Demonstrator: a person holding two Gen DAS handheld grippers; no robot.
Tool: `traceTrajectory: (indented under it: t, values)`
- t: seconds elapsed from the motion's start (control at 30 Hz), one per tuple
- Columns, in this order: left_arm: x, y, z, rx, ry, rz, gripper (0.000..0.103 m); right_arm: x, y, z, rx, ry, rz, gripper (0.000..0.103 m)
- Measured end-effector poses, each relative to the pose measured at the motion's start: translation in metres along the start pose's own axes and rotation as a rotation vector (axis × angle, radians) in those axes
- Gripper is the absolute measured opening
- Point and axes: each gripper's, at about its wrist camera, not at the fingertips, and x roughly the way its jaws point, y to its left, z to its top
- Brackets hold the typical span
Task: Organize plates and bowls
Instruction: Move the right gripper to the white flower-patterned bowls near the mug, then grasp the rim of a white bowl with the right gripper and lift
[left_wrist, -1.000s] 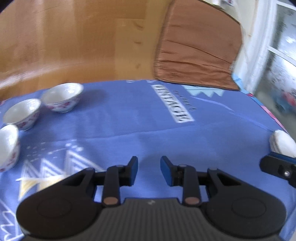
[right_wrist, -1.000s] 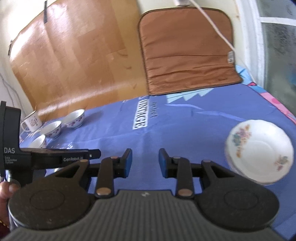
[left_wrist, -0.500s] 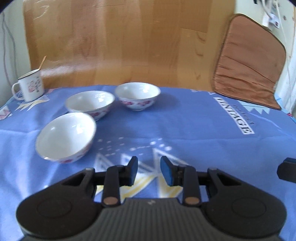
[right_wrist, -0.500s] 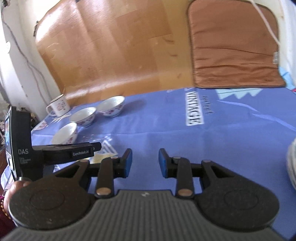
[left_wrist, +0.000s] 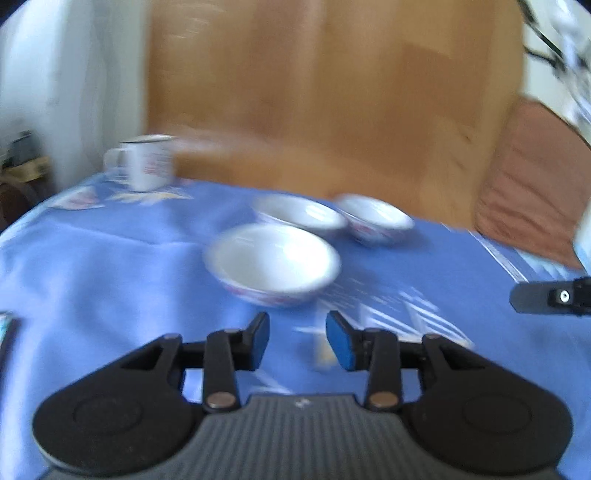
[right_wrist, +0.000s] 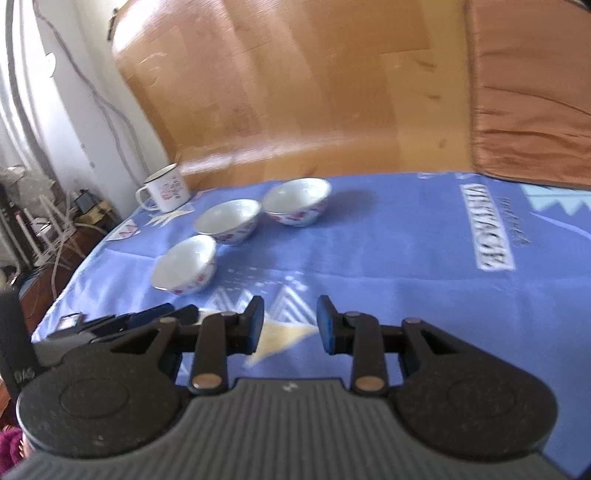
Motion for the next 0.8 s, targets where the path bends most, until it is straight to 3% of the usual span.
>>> traceTrajectory:
  t: [0.1, 0.27, 0.4, 0.53, 0.57, 0.6, 0.63, 0.8]
  values:
    - [0.000, 0.028, 0.002, -0.126, -0.035, 0.061, 0.035, 0.023, 0.017, 0.015, -0.039, 0.023, 0.038, 0.034]
    - [0.004, 0.059, 0.001, -0.298, -0.040, 0.024, 0.034, 0.068, 0.040, 0.037, -0.057, 0.095, 0.088, 0.033]
    - [0.002, 0.064, -0.002, -0.326, -0.057, -0.003, 0.034, 0.101, 0.045, 0.051, -0.010, 0.161, 0.124, 0.034]
    - [0.002, 0.062, -0.001, -0.311, -0.073, -0.010, 0.034, 0.130, 0.047, 0.057, 0.020, 0.224, 0.100, 0.033]
    - [0.001, 0.061, -0.001, -0.310, -0.076, -0.009, 0.034, 0.136, 0.048, 0.057, 0.018, 0.238, 0.090, 0.026]
    - [0.000, 0.061, -0.001, -0.308, -0.078, -0.010, 0.034, 0.141, 0.049, 0.056, 0.012, 0.255, 0.079, 0.013]
    - [0.000, 0.061, -0.001, -0.308, -0.078, -0.011, 0.034, 0.143, 0.048, 0.055, 0.014, 0.270, 0.083, 0.008]
    - [0.004, 0.063, 0.001, -0.310, -0.047, -0.053, 0.034, 0.122, 0.042, 0.051, 0.043, 0.272, 0.104, 0.006]
